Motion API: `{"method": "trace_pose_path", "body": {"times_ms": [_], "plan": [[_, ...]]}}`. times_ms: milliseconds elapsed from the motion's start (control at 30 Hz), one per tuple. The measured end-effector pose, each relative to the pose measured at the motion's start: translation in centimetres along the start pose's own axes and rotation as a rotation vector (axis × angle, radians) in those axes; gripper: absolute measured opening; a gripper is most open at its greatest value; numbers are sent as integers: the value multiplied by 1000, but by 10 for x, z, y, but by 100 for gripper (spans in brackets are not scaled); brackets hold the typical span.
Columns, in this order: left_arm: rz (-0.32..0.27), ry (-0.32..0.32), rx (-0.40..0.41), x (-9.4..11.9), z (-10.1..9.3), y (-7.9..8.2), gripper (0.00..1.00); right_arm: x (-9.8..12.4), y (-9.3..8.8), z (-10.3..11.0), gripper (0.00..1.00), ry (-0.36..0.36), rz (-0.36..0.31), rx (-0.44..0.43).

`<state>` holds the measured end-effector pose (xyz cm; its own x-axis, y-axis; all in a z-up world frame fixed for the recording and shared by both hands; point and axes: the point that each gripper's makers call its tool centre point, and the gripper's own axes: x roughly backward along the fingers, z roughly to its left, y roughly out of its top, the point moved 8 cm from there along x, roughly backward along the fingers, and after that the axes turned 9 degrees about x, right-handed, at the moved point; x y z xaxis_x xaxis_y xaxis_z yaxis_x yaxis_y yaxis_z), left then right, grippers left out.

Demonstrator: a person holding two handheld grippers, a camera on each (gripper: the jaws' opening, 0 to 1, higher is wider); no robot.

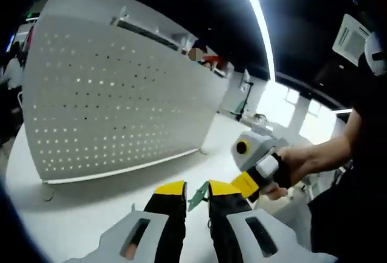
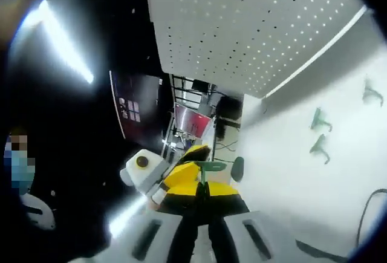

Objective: Insert the hook assembly into the mounting plate slot until the hook locks in place.

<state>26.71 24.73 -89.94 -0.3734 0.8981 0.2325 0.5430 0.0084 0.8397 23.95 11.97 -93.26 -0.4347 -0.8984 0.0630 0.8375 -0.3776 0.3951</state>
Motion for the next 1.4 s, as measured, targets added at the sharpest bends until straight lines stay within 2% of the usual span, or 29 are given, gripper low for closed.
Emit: {"method": "trace_pose_path", "body": {"times_ms": [167, 333, 400, 433, 467, 533, 600, 633, 700, 800, 867, 900, 967, 1033, 1067, 1133, 1167, 1233, 1267, 1333, 1400], "plan": [[-1, -17, -40, 2, -3, 1, 5, 1, 0, 1, 0, 25, 10, -27], [36, -2, -112, 1, -6, 0, 3, 2, 0, 3, 1, -8, 30, 77], [38, 27, -123, 1, -5, 2, 3, 4, 3, 1, 1, -7, 2, 75], [51, 48, -128, 1, -4, 1, 1, 4, 7, 3, 2, 15, -41, 65], [58, 51, -118, 2, -4, 0, 1, 6, 12, 2, 2, -7, -83, 50], [50, 70, -82, 2, -2, 0, 1, 9, 14, 3, 2, -24, -70, 135], [45, 82, -72, 3, 0, 1, 1, 12, 18, 4, 1, -93, -41, 301], [47, 103, -62, 3, 2, 1, 1, 13, 20, 6, 2, -127, -13, 408], [62, 142, -46, 5, 8, 0, 1, 14, 22, 14, 3, -168, 13, 556], [73, 223, 24, 9, 17, -2, 1, 14, 25, 23, 8, -226, 16, 665], [70, 277, 114, 13, 23, -2, 1, 14, 26, 30, 11, -262, 36, 766], [63, 303, 180, 15, 26, -2, 1, 13, 25, 34, 12, -284, 49, 831], [19, 299, 269, 18, 27, 0, 1, 9, 22, 40, 13, -300, 90, 951], [-44, 271, 281, 19, 23, 6, 1, 5, 20, 44, 13, -322, 110, 1040], [-61, 264, 313, 21, 20, 8, 1, 2, 20, 47, 14, -329, 107, 1098], [-51, 269, 319, 21, 19, 8, 1, -3, 18, 46, 14, -328, 120, 1151], [-45, 268, 325, 21, 18, 6, 1, -6, 16, 45, 14, -323, 129, 1131], [14, 216, 356, 17, 13, -2, 1, -11, 14, 42, 14, -304, 141, 1117], [18, 223, 384, 16, 13, -5, 1, -13, 13, 42, 14, -302, 149, 1120], [38, 221, 400, 15, 13, -12, 1, -15, 10, 40, 12, -323, 198, 1187], [29, 223, 412, 15, 12, -15, 1, -17, 6, 38, 11, -334, 240, 1251]]}}
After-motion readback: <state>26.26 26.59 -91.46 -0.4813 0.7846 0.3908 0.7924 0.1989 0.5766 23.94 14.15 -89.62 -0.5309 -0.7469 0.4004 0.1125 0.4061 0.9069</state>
